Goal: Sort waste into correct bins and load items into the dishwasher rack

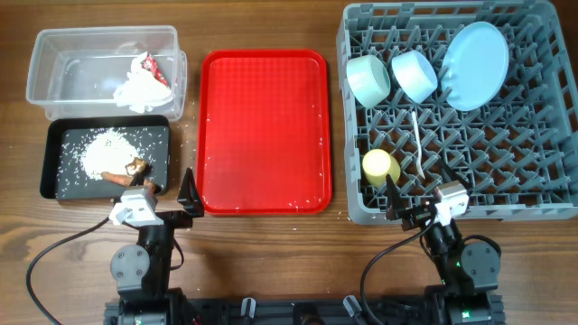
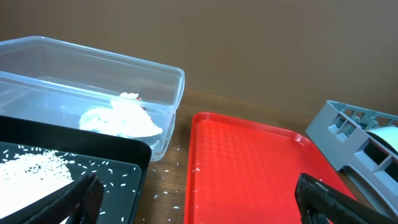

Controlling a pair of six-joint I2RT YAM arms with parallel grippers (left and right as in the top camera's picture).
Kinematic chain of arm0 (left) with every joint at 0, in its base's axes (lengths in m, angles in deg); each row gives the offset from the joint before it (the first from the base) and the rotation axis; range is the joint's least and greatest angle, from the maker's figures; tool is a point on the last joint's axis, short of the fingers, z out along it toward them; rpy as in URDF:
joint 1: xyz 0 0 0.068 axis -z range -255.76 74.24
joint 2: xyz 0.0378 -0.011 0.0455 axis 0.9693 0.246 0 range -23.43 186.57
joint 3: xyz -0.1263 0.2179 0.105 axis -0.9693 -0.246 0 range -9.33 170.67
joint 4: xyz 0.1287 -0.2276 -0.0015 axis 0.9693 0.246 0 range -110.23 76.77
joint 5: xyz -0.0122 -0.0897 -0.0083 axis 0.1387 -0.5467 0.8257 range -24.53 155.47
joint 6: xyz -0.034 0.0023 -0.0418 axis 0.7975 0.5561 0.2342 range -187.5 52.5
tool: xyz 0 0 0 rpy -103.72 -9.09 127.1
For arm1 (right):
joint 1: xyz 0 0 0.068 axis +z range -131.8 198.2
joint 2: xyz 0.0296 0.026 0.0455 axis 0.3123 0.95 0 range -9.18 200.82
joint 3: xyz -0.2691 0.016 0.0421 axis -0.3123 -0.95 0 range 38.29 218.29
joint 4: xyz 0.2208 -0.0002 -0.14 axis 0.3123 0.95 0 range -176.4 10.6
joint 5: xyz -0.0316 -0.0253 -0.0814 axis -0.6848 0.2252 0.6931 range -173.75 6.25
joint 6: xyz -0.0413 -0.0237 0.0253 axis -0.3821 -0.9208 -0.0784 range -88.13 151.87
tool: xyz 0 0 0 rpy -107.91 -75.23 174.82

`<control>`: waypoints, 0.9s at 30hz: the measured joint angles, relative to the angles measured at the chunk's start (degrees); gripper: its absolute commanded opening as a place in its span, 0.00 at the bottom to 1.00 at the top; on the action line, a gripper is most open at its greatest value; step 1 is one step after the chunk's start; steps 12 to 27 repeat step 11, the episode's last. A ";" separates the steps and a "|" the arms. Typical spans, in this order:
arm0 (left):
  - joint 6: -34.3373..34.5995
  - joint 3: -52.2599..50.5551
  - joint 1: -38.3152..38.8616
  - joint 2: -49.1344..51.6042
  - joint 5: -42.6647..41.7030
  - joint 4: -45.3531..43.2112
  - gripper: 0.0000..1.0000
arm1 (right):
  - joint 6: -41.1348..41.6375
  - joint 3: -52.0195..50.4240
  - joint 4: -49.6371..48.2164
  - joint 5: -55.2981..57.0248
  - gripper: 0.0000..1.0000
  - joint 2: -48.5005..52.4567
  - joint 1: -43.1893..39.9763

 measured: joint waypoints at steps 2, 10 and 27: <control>0.00 0.00 0.00 0.00 0.00 -0.02 1.00 | 0.00 0.00 0.00 0.00 1.00 0.00 0.00; 0.00 0.00 0.00 0.00 0.00 -0.02 1.00 | 0.00 0.00 0.00 0.00 1.00 0.00 0.00; 0.00 0.00 0.00 0.00 0.00 -0.02 1.00 | 0.00 0.00 0.00 0.00 1.00 0.00 0.00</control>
